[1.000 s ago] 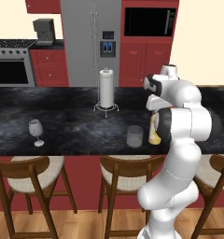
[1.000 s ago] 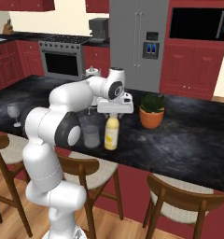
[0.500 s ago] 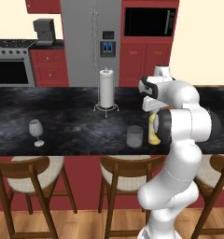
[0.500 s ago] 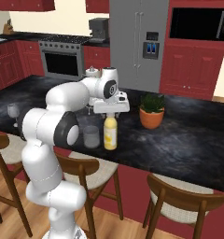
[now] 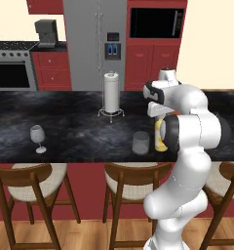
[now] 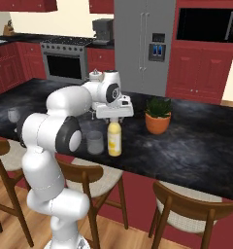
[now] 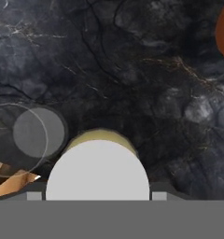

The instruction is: There is a wine glass and glass cup on the dining counter. Place the wine bottle next to the wine glass and the juice bottle next to the glass cup.

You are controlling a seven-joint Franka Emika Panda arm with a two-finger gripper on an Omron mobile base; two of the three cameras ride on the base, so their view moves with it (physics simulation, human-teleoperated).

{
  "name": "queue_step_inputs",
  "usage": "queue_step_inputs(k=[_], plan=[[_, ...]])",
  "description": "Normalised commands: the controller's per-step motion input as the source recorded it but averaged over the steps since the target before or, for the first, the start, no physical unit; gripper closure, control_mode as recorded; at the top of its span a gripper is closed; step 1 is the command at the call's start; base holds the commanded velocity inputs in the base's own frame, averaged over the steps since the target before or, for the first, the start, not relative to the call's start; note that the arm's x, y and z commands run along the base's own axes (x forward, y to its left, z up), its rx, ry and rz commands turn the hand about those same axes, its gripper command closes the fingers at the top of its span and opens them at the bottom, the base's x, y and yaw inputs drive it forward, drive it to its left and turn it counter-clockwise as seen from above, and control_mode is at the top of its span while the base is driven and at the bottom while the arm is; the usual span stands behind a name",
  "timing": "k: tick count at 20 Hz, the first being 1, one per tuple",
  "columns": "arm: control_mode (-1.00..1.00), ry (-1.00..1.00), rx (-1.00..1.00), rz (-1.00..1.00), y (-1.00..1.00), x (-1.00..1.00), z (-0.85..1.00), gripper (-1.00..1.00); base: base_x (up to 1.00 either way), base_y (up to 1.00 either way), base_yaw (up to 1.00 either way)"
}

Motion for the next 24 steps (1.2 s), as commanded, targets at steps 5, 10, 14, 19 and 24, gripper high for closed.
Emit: queue_step_inputs(k=[5,10,14,19,24], plan=[[-1.00,0.00,0.00,-0.06,-0.02,-0.12,-0.41,1.00,0.00,0.00,0.00],[-1.00,-0.04,0.00,-0.08,0.00,-0.19,-0.41,1.00,0.00,0.00,0.00],[-1.00,-0.08,0.00,-0.10,0.01,-0.19,-0.42,1.00,0.00,0.00,0.00],[-1.00,-0.13,0.00,-0.10,0.02,-0.27,-0.44,1.00,0.00,0.00,0.00],[-1.00,-0.24,-0.06,-0.06,0.00,-0.15,-0.20,1.00,0.00,0.00,0.00]])
